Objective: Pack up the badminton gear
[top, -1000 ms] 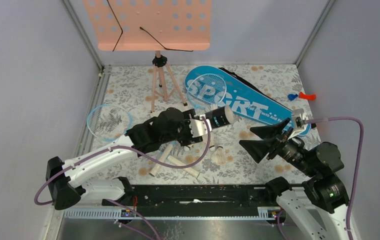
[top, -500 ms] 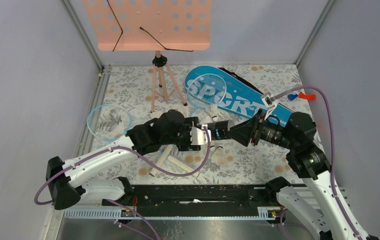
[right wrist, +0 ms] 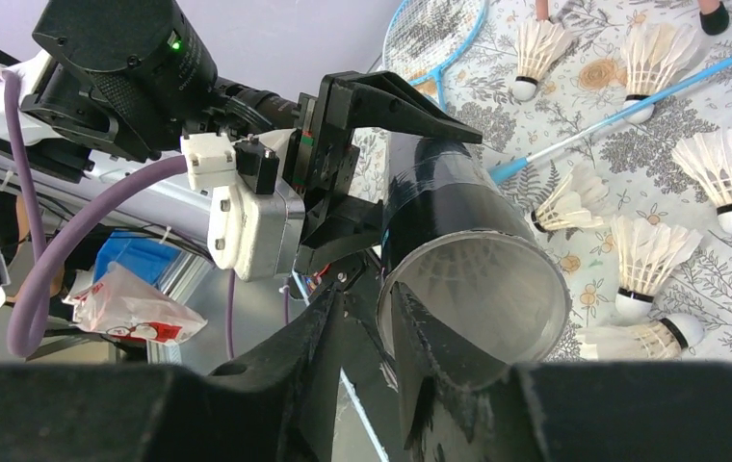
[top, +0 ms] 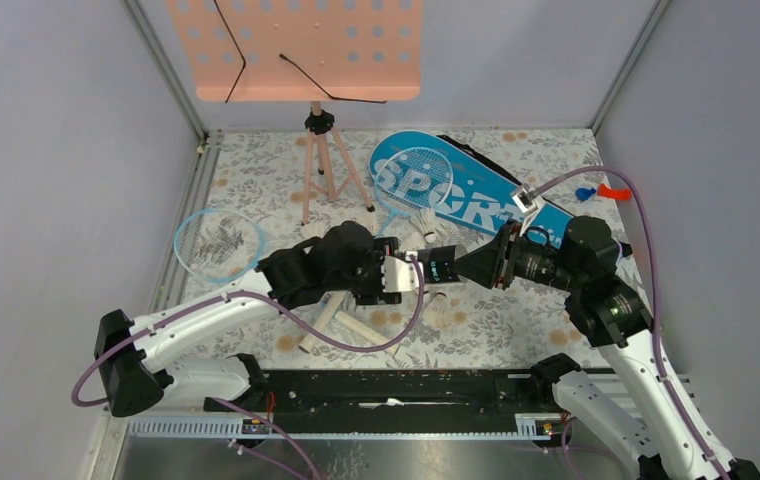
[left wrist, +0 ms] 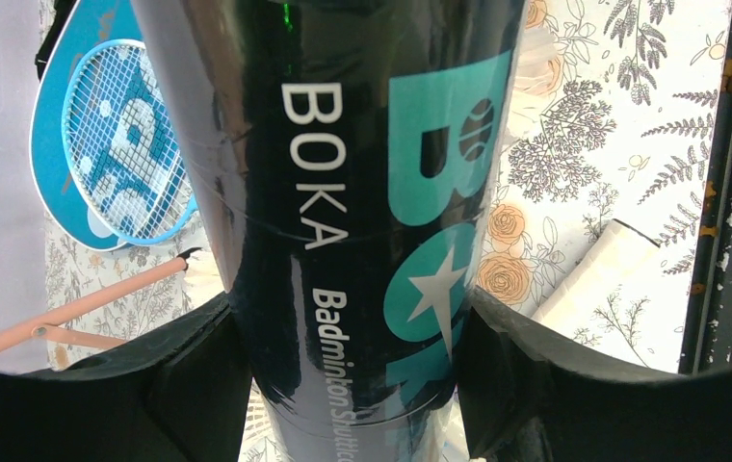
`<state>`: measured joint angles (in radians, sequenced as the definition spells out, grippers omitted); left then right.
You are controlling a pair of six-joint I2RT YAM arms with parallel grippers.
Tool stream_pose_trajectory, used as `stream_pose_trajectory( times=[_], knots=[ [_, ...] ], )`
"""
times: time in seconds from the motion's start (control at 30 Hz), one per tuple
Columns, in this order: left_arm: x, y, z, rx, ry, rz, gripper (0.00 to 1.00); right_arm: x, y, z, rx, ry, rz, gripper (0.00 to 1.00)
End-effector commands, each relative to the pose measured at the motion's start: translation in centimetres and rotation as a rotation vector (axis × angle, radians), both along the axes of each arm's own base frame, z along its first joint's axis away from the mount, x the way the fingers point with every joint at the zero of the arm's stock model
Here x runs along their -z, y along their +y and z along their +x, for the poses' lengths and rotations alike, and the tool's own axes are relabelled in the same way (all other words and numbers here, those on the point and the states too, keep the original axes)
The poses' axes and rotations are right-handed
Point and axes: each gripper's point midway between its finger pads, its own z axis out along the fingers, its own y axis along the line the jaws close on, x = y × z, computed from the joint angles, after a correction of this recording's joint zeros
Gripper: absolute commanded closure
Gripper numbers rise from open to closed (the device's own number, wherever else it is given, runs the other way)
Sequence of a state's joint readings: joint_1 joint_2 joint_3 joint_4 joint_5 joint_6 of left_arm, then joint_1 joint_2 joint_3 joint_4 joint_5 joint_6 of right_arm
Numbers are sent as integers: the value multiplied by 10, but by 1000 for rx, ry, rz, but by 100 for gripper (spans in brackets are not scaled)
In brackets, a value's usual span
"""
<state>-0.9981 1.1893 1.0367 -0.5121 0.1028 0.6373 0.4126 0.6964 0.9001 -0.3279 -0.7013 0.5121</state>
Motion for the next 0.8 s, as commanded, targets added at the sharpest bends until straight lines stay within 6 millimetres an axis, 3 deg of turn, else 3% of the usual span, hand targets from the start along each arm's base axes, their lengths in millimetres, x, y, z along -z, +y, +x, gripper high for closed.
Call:
stream_pose_trajectory(
  times=[0.0,0.2,0.27,0.47,0.77],
  knots=[
    [-32,-18,3,16,-48,-102,76,6,2,-3,-26,29,-11,71],
    [-35,-19,6,-22,-63,-98,75,8,-1,-4,-13,30,-29,88],
    [-32,-19,8,-41,-70,-84,75,10,-5,-2,16,34,-48,100],
    [-22,-8,17,-97,-121,-48,79,-2,-21,-8,86,-20,-99,100],
    [-19,5,16,-85,-202,-77,89,-30,-60,-61,141,-163,-150,100]
  ],
)
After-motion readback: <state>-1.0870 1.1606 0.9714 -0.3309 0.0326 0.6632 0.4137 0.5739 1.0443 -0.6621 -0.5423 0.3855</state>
